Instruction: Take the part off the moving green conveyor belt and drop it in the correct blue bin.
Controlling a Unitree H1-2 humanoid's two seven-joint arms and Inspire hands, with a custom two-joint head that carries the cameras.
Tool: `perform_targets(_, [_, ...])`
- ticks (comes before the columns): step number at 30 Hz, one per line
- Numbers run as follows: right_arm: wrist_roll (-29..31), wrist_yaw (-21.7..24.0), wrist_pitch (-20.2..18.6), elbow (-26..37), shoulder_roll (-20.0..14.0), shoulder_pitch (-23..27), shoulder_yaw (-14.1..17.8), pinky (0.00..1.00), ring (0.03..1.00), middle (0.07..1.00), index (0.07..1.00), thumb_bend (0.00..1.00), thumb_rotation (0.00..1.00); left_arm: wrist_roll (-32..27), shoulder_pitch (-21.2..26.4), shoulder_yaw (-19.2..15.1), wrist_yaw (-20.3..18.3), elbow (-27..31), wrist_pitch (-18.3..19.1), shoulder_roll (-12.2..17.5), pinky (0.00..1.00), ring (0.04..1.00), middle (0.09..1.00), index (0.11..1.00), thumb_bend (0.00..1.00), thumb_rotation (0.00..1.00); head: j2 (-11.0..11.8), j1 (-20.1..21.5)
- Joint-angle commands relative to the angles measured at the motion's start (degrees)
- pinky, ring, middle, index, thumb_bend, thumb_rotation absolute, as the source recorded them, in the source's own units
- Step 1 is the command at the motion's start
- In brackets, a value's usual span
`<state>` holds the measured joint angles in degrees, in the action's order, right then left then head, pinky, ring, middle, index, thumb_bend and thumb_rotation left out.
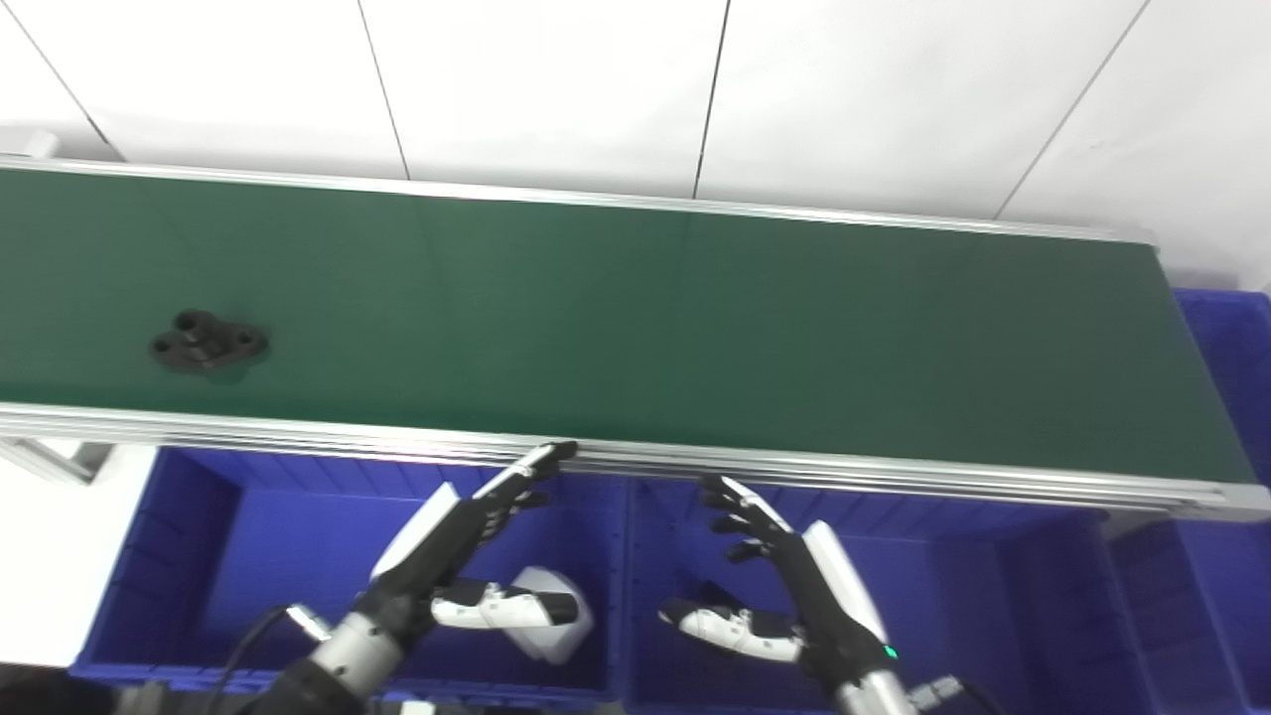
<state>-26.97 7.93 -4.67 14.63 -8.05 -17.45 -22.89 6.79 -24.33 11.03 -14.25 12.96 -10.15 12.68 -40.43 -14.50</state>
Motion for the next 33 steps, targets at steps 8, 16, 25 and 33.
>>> perform_targets(8, [3.3, -2.0, 9.2, -2.9, -2.0, -0.3, 1.4, 0.67, 0.801, 0.858, 0.888, 0.58, 0.23, 2.5, 0.1, 2.3, 2.2, -3.9, -5.6, -2.5, 0.91, 0.969, 0.983, 0.924, 0.71, 0.45, 7.2, -6.8])
perform_targets(16, [3.2, -2.6, 9.9, -4.4, -1.8, 0.2, 1.4, 0.65, 0.787, 0.850, 0.883, 0.59, 0.15, 2.4, 0.5, 2.3, 2.6, -5.0, -6.2, -2.6, 0.89, 0.952, 0.974, 0.911, 0.73, 0.42, 7.8, -5.0])
perform_targets(25, [2.4, -3.6, 10.1, -5.1, -1.0, 0.1, 1.0, 0.65, 0.779, 0.836, 0.865, 0.62, 0.16, 1.6, 1.0, 2.2, 2.3, -6.5, -7.5, -1.6, 0.90, 0.958, 0.980, 0.918, 0.72, 0.40, 8.6, -2.0])
perform_targets(33, [1.9, -4.5, 11.3, -6.2, -0.7, 0.4, 0.9, 0.64, 0.772, 0.827, 0.857, 0.64, 0.16, 1.4, 1.1, 2.2, 2.5, -6.9, -7.7, -1.5, 0.90, 0.960, 0.980, 0.916, 0.72, 0.40, 9.2, -1.6])
